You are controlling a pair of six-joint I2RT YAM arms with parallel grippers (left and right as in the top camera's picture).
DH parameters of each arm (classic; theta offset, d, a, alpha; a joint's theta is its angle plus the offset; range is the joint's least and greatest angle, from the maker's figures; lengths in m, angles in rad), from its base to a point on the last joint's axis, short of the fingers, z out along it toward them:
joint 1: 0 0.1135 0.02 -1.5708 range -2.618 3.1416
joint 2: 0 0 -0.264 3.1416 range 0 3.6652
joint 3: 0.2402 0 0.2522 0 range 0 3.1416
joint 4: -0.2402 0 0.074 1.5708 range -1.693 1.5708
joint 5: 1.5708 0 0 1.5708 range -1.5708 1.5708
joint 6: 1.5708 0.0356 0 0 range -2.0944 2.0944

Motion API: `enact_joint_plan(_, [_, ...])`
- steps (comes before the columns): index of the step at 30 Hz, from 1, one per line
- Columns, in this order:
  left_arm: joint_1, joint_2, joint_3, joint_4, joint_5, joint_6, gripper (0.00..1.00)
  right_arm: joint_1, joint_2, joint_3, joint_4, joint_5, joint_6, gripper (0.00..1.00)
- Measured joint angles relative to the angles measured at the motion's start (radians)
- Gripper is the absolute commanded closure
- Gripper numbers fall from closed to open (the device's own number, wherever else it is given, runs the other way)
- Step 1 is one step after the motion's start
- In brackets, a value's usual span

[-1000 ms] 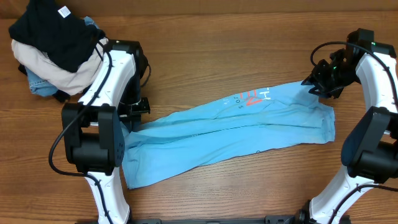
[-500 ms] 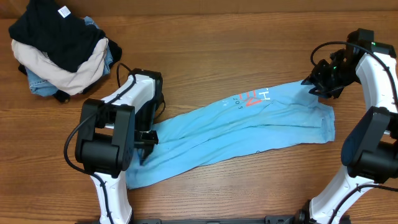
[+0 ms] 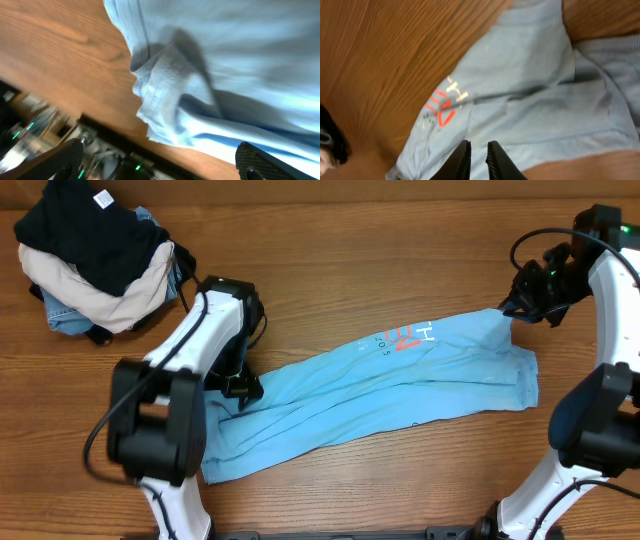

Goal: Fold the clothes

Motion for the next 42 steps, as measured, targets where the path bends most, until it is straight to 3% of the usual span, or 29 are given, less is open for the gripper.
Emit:
enact_joint_plan(2, [-0.017, -0.087, 0.006, 0.031, 0.023, -0.002, 0.37, 0.025, -0.013, 0.000, -0.035, 0.001, -0.029, 0.84])
enact_joint_plan(5, [-0.024, -0.168, 0.013, 0.067, 0.112, 0.019, 0.67, 0.104, -0.014, -0.048, 0.002, 0.007, -0.067, 0.84])
enact_joint_plan(7, [-0.024, -0.171, 0.009, 0.075, 0.171, 0.038, 0.96, 0.164, -0.013, -0.115, 0.064, 0.009, -0.078, 0.85])
enact_joint_plan(11, [-0.040, -0.171, -0.077, 0.151, 0.267, 0.042, 0.96, 0.243, -0.013, -0.237, 0.175, 0.014, -0.076, 0.92])
enact_joint_plan(21, [-0.064, -0.171, -0.320, 0.358, 0.460, 0.029, 0.96, 0.251, -0.013, -0.418, 0.338, 0.064, -0.031, 0.91])
enact_joint_plan(34, [-0.064, -0.136, -0.395, 0.517, 0.399, -0.056, 0.96, 0.251, 0.033, -0.423, 0.425, 0.148, 0.004, 0.89])
enact_joint_plan(42, [-0.056, -0.091, -0.379, 0.517, 0.401, -0.068, 0.96, 0.230, 0.081, -0.423, 0.441, 0.207, 0.018, 0.89])
